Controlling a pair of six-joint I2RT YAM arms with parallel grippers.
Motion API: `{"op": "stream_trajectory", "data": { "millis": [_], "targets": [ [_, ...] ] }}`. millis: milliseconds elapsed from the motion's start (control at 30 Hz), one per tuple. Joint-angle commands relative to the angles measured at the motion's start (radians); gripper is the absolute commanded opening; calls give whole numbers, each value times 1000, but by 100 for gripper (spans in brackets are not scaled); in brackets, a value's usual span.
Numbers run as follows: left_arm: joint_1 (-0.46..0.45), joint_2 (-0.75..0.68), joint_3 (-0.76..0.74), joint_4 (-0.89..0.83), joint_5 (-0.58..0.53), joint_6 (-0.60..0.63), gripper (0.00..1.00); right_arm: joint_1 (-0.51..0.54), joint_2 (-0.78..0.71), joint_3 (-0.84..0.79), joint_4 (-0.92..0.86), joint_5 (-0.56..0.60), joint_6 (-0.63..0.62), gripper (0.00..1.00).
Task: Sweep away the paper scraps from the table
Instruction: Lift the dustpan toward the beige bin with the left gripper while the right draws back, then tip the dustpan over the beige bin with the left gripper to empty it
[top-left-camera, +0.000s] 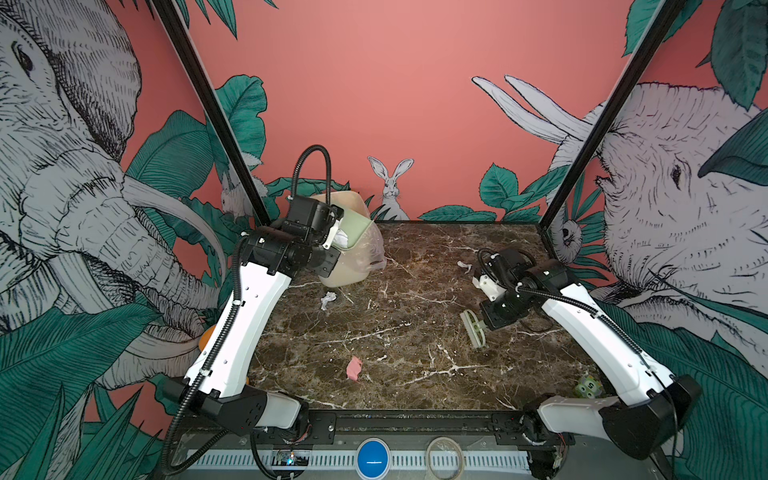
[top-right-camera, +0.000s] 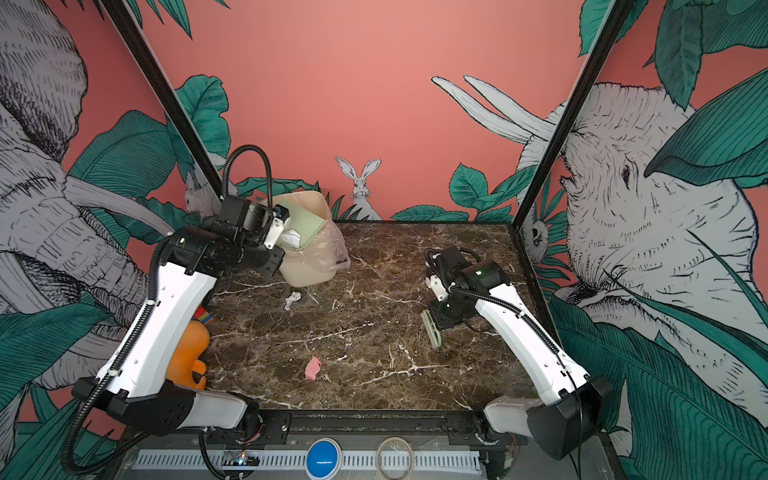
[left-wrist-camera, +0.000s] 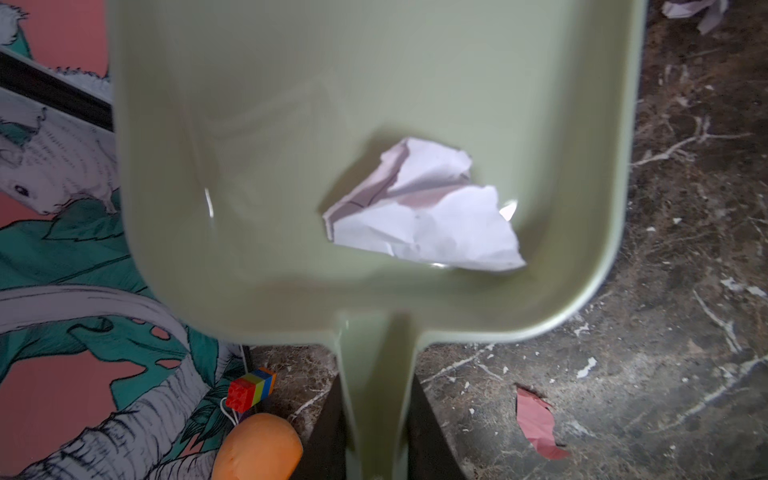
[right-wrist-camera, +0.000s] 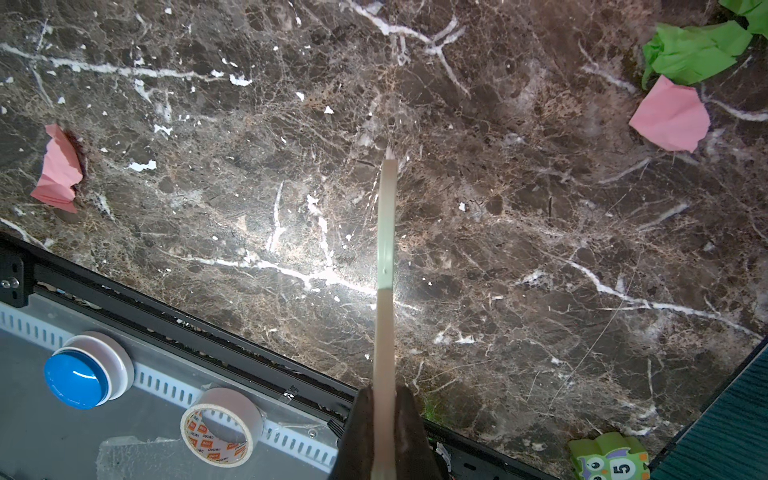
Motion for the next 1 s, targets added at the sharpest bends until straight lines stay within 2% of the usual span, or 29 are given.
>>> {"op": "stream_trajectory", "data": {
  "millis": [0,233,400,567,800,967],
  "targets": [
    [63,18,37,6,-4,49,14,-5,-24,-11,-5,-12,-11,0],
    [138,116,128,15,-68,109,13,-15,-25,-7,-23,-9,-25,0],
    [145,215,208,12,-179,152,14,-17,-21,-8,-20,-18,-23,0],
    [145,291,263,29,-245,183,14,-18,-14,-4,-24,-17,-26,0],
    [126,328,224,90,-430,268,12,-19,-9,-8,-18,-24,-21,0],
    [70,320,156,188,-571,368,11,-20,-4,-1,-15,-27,-20,0]
  ]
}}
